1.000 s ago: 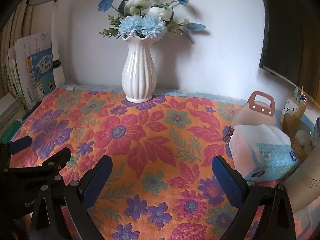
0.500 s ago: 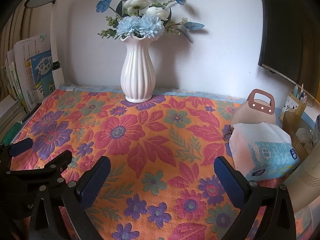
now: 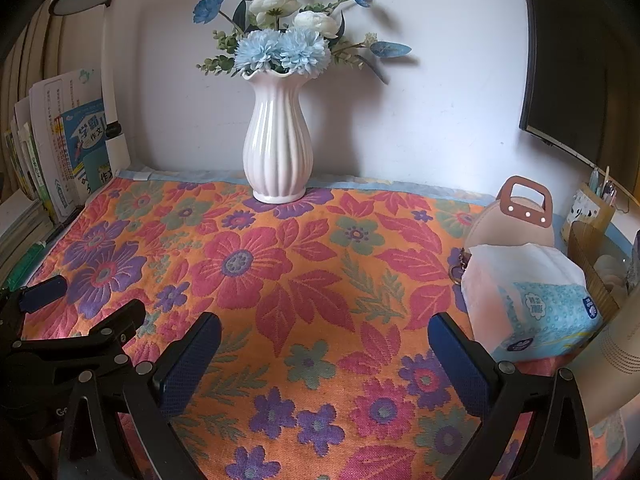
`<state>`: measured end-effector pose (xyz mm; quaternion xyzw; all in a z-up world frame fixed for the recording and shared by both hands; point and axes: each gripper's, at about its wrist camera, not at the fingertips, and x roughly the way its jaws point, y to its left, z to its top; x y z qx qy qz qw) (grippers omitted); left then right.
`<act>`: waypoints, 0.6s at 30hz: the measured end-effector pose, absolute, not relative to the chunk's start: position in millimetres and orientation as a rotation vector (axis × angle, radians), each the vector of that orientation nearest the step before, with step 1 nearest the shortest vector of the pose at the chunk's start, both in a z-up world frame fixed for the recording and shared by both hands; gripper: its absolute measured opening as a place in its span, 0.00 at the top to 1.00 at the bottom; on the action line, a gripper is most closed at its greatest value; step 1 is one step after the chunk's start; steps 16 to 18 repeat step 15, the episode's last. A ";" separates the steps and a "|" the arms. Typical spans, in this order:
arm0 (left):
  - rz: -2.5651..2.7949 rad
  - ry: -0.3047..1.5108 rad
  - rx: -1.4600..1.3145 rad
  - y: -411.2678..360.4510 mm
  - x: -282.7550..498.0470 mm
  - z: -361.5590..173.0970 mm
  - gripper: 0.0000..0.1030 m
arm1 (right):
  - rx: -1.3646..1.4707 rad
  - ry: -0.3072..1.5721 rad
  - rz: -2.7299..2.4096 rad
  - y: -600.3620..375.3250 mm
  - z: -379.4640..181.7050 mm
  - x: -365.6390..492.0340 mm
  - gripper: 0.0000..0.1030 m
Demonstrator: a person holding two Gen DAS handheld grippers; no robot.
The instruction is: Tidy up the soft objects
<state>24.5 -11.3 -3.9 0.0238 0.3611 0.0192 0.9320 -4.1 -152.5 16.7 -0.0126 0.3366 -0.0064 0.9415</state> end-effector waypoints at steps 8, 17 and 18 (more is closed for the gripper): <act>0.042 0.737 0.049 -10.4 24.4 -3.7 0.05 | -0.026 0.686 -0.014 -152.1 16.7 -4.3 0.00; 0.064 0.697 0.032 -3.3 21.9 -1.3 0.05 | -0.058 0.683 -0.018 -145.2 15.9 -5.8 0.00; 0.064 0.697 0.032 -3.3 21.9 -1.3 0.05 | -0.058 0.683 -0.018 -145.2 15.9 -5.8 0.00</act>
